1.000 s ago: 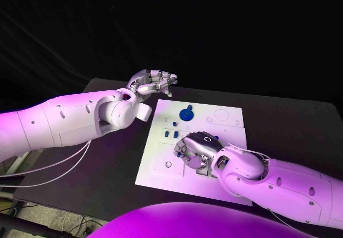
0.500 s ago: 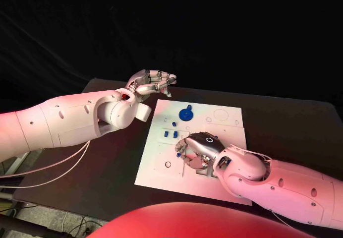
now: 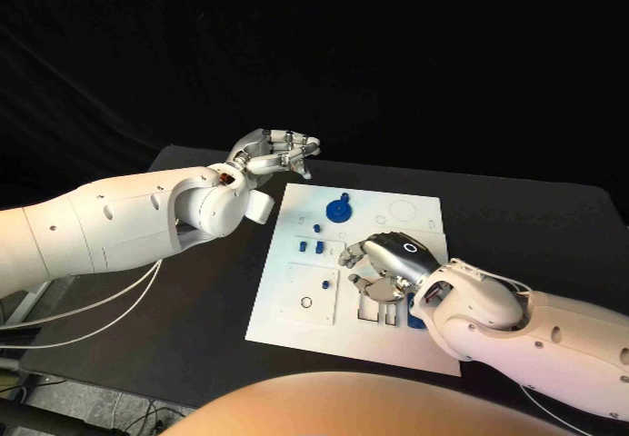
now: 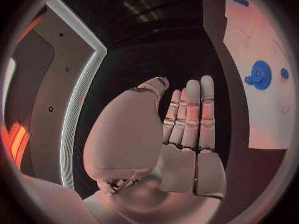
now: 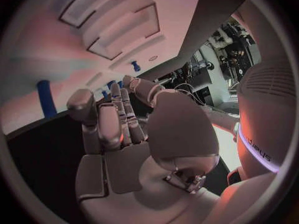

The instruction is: Assemble the parts on the task board

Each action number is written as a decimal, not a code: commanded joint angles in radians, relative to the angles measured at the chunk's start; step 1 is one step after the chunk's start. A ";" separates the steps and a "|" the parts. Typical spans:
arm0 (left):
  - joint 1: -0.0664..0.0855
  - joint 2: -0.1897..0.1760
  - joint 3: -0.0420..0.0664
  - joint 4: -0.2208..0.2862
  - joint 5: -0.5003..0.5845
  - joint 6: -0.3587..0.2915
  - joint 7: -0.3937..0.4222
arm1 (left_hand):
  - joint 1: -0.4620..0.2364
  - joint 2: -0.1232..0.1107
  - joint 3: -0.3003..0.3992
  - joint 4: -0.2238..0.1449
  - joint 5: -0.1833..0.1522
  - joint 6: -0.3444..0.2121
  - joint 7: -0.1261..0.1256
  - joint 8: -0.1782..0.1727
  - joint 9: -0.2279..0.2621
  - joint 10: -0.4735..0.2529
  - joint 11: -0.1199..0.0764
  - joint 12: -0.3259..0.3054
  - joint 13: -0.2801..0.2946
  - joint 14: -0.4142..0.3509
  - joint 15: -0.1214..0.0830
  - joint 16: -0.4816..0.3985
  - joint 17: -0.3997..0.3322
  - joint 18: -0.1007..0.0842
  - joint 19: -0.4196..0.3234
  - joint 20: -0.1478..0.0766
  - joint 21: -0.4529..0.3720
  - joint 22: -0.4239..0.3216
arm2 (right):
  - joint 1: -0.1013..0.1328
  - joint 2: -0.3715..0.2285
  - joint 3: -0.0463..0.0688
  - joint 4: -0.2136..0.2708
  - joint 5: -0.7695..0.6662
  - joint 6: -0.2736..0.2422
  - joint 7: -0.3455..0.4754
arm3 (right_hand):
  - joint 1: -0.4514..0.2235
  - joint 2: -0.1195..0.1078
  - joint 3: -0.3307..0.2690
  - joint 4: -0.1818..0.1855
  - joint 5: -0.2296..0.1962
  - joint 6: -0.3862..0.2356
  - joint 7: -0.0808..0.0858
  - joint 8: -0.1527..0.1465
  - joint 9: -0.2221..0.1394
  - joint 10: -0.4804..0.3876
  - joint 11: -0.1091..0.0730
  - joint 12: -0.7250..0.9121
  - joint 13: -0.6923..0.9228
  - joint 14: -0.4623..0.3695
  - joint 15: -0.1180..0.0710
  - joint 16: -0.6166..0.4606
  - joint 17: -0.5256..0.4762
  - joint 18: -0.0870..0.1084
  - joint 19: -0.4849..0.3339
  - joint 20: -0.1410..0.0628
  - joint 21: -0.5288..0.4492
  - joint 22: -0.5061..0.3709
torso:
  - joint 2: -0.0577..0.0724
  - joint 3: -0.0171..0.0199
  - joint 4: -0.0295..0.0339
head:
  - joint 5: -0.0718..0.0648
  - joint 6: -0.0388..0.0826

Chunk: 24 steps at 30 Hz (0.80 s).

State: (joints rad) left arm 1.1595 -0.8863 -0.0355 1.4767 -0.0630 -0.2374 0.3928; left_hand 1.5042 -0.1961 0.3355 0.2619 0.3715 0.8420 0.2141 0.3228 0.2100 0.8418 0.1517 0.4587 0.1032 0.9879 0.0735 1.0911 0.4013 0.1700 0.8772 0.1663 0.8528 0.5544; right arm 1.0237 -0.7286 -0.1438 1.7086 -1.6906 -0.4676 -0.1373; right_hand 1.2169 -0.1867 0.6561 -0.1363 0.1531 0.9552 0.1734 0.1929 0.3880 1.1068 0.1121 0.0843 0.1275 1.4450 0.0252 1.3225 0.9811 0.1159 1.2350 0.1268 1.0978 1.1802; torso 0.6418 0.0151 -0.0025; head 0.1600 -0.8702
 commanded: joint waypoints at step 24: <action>0.001 -0.004 0.001 0.002 0.005 0.023 0.003 | 0.008 -0.001 0.001 -0.003 0.002 -0.005 -0.001 0.009 0.001 -0.007 0.002 0.009 0.002 -0.005 0.006 -0.002 -0.002 0.012 -0.003 0.007 -0.001 0.002 | 0.112 -0.129 0.009 -0.046 0.125 0.257 0.029 | -0.012 -0.033 -0.118 0.032 0.022 -0.040 0.006 -0.036 -0.004 -0.088 0.008 0.040 -0.030 -0.001 0.011 0.020 -0.001 0.004 0.018 0.012 -0.007 0.003 | 0.002 -0.0004 0.0018 | -0.021 0.011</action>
State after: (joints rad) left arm 1.1595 -0.8915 -0.0356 1.4769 -0.0629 -0.2318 0.3909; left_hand 1.5042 -0.1962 0.3354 0.2619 0.3715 0.8420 0.2141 0.3287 0.2097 0.8419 0.1517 0.4644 0.1032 0.9879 0.0735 1.0911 0.4003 0.1700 0.8772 0.1663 0.8528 0.5556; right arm 1.1373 -0.8602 -0.1344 1.6658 -1.5585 -0.2553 -0.1212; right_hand 1.1976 -0.2188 0.5449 -0.1047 0.1725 0.9110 0.1814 0.1561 0.3827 1.0229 0.1210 0.1214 0.0985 1.4432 0.0341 1.3384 0.9795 0.1160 1.2520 0.1362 1.0863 1.1822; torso 0.6443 0.0154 -0.0009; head 0.1387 -0.8580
